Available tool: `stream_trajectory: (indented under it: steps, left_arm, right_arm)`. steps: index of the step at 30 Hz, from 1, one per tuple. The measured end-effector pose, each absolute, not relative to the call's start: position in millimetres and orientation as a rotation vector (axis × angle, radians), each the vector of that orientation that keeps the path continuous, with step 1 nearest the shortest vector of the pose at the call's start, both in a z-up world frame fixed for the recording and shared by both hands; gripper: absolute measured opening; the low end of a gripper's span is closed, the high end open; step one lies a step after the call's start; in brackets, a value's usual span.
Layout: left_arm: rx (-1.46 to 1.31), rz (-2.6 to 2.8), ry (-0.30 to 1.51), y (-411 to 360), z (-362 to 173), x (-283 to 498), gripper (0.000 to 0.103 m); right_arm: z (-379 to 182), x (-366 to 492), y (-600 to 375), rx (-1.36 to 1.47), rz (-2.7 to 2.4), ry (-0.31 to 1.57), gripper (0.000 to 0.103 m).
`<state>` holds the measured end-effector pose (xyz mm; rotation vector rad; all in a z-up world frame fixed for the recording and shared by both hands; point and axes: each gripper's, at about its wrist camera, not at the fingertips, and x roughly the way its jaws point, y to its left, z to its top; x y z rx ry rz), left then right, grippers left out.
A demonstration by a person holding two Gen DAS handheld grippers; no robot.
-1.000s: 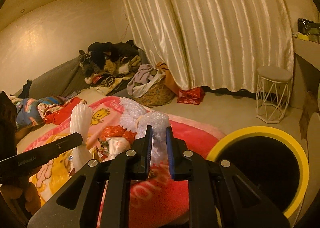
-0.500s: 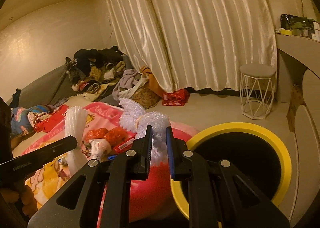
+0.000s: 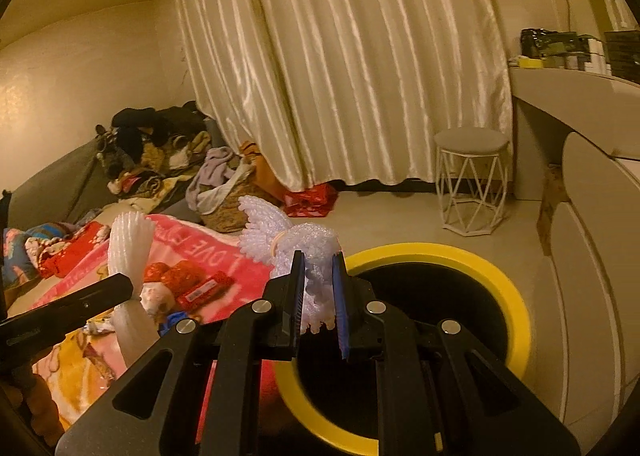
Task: Collect trash
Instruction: 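Carry the foam nets in the left gripper and the plastic bag in the right gripper over the yellow-rimmed bin, then open both grippers to drop the foam nets and plastic bag into the bin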
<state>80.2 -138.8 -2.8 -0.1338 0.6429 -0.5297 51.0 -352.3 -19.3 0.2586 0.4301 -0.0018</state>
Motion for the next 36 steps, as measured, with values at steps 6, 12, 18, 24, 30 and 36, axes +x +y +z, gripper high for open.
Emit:
stream_trajectory:
  steps: [6,12,18,24,30,36]
  left_arm:
    - [-0.108,-0.568,0.657,-157.7,-9.1,84.1,0.016]
    - [-0.095,-0.611,0.678,-178.6,-16.8,89.4,0.016]
    - [-0.081,-0.642,0.69,-198.5,-23.5,95.8,0.016]
    - [-0.067,-0.658,0.702,-215.0,-29.3,102.6,0.016]
    - [-0.059,-0.668,0.718,-224.2,-36.2,109.7,0.016]
    - [-0.054,-0.676,0.744,-239.4,-45.9,119.7,0.018]
  right_arm:
    - [-26.1,48.6,-372.5,0.28,-0.06,0.441,0.014]
    - [-32.4,45.5,-388.2,0.295,-0.128,0.458,0.014]
    - [-41.7,45.1,-404.6,0.317,-0.183,0.482,0.014]
    - [-52.1,44.4,-415.7,0.319,-0.223,0.509,0.014]
    - [-62.4,45.4,-425.6,0.332,-0.259,0.54,0.014]
    - [-69.4,48.0,-432.5,0.35,-0.282,0.568,0.016]
